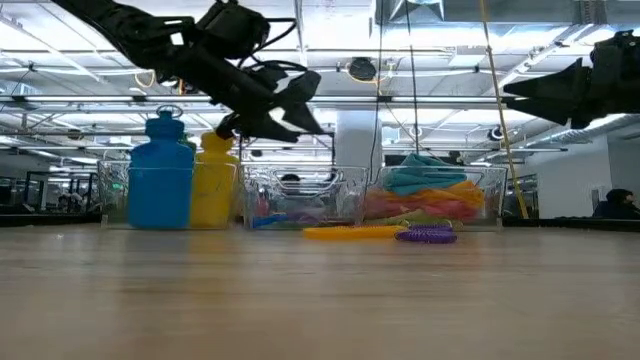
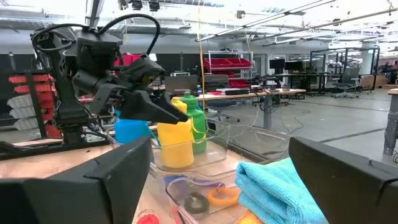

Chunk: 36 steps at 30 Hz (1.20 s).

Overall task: Pick & Place Sports Items
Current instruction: Put the yellow wrist coil into the middle transparent container

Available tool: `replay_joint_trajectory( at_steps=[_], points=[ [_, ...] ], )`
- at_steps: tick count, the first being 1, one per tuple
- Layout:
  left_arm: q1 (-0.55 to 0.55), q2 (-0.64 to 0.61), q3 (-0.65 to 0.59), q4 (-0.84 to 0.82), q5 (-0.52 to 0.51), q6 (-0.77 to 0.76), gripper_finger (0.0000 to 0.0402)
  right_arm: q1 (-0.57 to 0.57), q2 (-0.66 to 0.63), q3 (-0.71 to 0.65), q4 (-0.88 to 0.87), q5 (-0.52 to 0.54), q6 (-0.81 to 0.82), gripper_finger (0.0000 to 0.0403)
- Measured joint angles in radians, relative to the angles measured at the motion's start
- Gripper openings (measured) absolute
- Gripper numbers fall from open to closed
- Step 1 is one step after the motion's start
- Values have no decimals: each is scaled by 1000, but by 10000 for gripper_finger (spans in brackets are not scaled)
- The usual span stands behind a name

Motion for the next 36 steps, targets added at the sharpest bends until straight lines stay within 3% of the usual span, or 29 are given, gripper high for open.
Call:
replay_joint_trajectory(
  at_steps=[8, 13, 23, 36],
  points=[
    [-30, -20, 0, 77, 5, -15, 271, 0, 0, 0, 0, 0, 0, 290],
    [-73, -65, 0, 118, 75, -17, 285, 0, 0, 0, 1, 0, 0, 290],
    [-234, -127, 0, 11, 263, 163, 280, 0, 0, 1, 0, 0, 0, 290],
    [-430, -126, 0, -151, 228, 302, 282, 0, 0, 1, 0, 0, 0, 290]
  ],
)
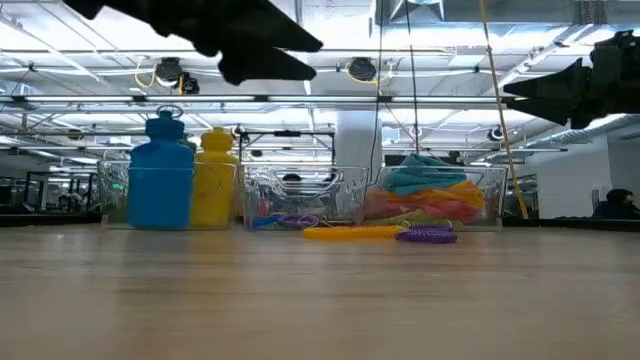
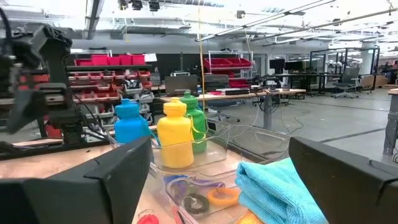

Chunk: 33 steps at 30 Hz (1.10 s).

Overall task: Pick & Place Sports Items
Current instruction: Put the yellow wrist coil into the middle transparent container

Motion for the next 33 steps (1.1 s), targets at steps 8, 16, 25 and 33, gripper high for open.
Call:
replay_joint_trajectory(
  at_steps=[8, 16, 25, 33],
  points=[
    [-22, 54, 0, 1, -29, -133, 292, 0, 0, 0, 0, 0, 0, 290],
    [4, 194, 0, 21, -239, -186, 292, 0, 0, -1, 0, 0, 0, 290],
    [78, 395, 0, 235, -124, -181, 292, 0, 0, -1, 0, 0, 0, 290],
    [119, 501, 0, 259, -96, -210, 292, 0, 0, -1, 0, 0, 0, 290]
  ],
)
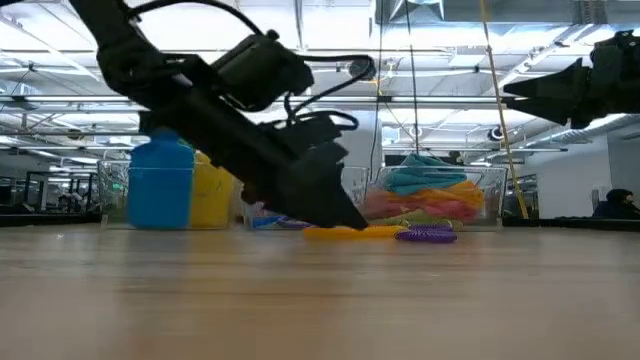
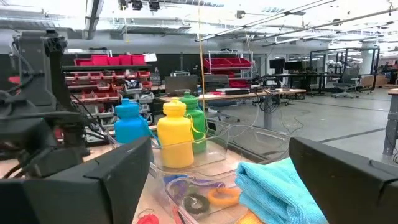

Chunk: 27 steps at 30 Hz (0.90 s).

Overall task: Pick & Place Sports Items
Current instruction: Put the yellow wrist coil into the middle transparent container

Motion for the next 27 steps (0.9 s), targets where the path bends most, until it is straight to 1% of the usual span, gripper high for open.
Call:
replay_joint_trajectory(
  at_steps=[4, 9, 13, 23, 25, 27],
  points=[
    [-2, 22, 1, -4, 0, -5, 292, 0, 0, 0, 0, 0, 0, 290],
    [-13, 27, 2, -52, 2, -24, 292, 0, 0, 0, 0, 0, 0, 290],
    [-18, 26, 2, -64, 27, -25, 292, 0, 0, 0, 0, 0, 0, 290],
    [-30, 26, 2, -79, 49, -28, 291, 0, 0, 0, 0, 0, 0, 290],
    [-31, 26, 2, -90, 50, -29, 288, 0, 0, 0, 0, 0, 0, 290],
    [-31, 26, 2, -103, 51, -33, 275, 0, 0, 0, 0, 0, 0, 290]
  ],
)
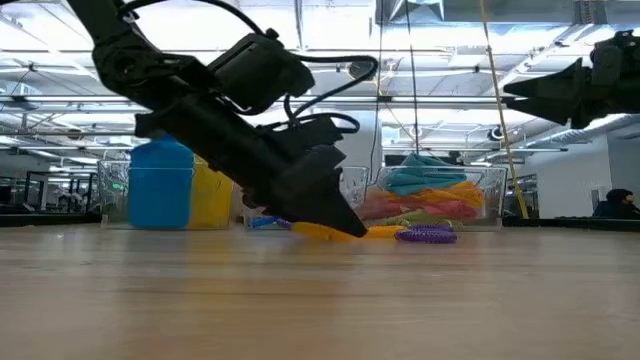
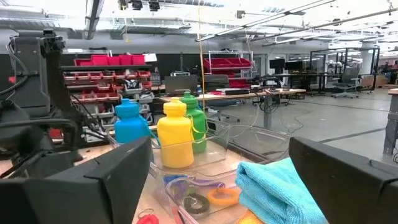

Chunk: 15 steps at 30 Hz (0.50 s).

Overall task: Pick & Place Sports Items
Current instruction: Put the yellow wrist coil into the middle transparent container

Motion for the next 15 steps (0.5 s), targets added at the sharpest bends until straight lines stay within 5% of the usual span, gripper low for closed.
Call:
replay_joint_trajectory(
  at_steps=[15],
  points=[
    [0, 1, -1, -24, 5, -25, 60, 0, 0, 0, 0, 0, 0, 290]
  ],
)
